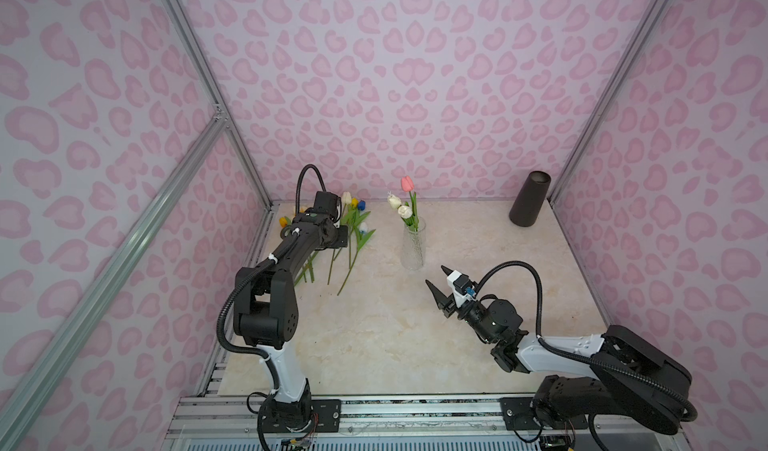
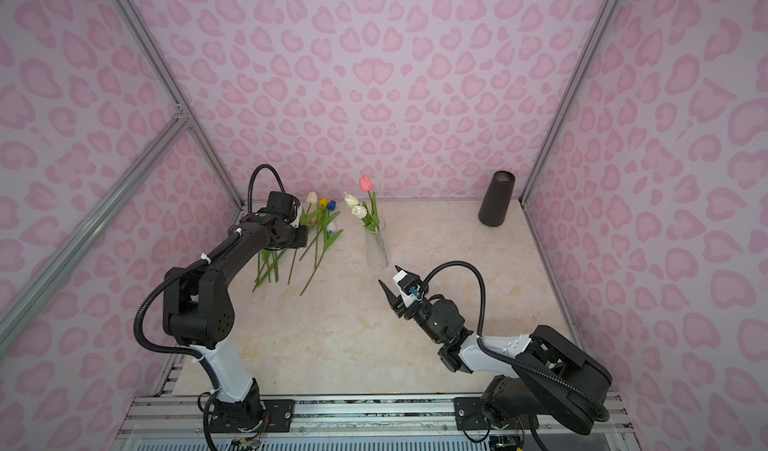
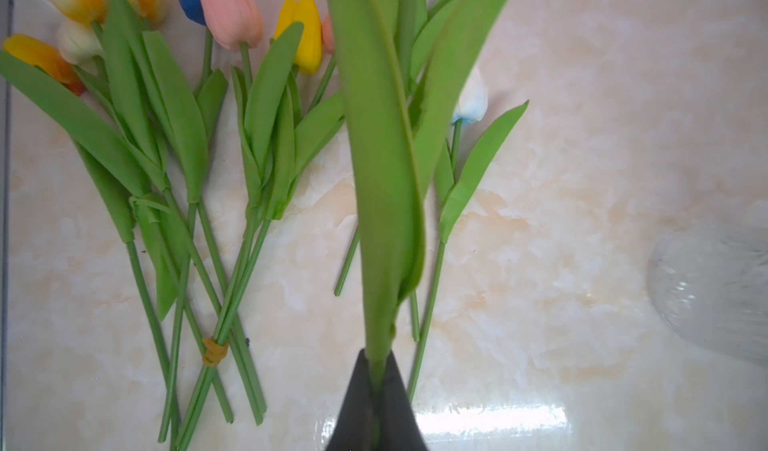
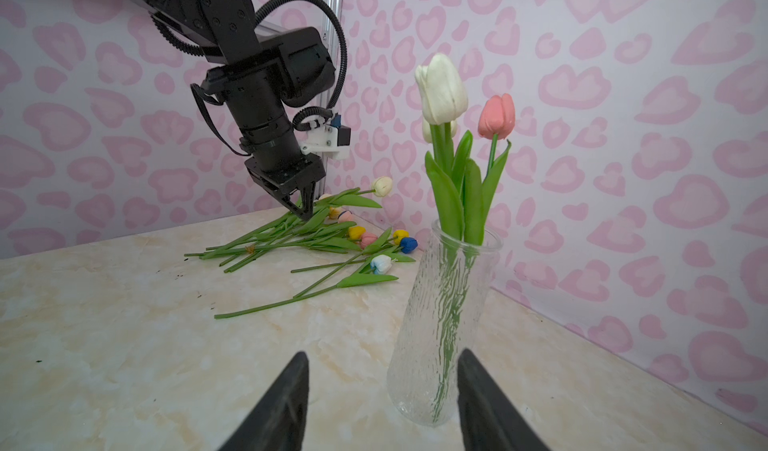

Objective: Arrange the flowers into the vase
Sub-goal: 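Raise the cream tulip high and carry it over the vase with the left gripper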

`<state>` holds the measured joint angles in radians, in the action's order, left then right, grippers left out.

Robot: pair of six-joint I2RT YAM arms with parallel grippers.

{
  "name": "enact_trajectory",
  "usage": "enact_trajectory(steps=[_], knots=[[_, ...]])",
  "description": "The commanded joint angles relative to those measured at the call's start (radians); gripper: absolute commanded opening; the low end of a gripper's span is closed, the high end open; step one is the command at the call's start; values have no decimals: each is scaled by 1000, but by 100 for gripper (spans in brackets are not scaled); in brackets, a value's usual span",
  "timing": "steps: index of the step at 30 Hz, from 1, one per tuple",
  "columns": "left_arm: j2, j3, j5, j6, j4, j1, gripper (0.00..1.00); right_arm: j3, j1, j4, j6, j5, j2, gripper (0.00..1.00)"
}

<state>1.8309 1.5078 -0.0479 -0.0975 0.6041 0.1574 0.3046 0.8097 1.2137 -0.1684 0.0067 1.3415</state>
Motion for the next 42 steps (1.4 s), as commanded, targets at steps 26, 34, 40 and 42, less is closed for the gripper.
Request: enact_trajectory(steps=[26, 34, 40, 42], knots=[[-720, -592, 515, -94, -1337, 363, 3, -21, 2, 134, 9, 26, 49, 55], [-503, -460, 468, -98, -1410, 444, 3, -34, 2, 146, 9, 28, 35, 56], [-329, -314, 426, -90, -1369, 473, 3, -42, 2, 145, 1, 41, 24, 56], [-294, -289, 333, -51, -1334, 499, 3, -45, 1, 146, -3, 45, 21, 55]])
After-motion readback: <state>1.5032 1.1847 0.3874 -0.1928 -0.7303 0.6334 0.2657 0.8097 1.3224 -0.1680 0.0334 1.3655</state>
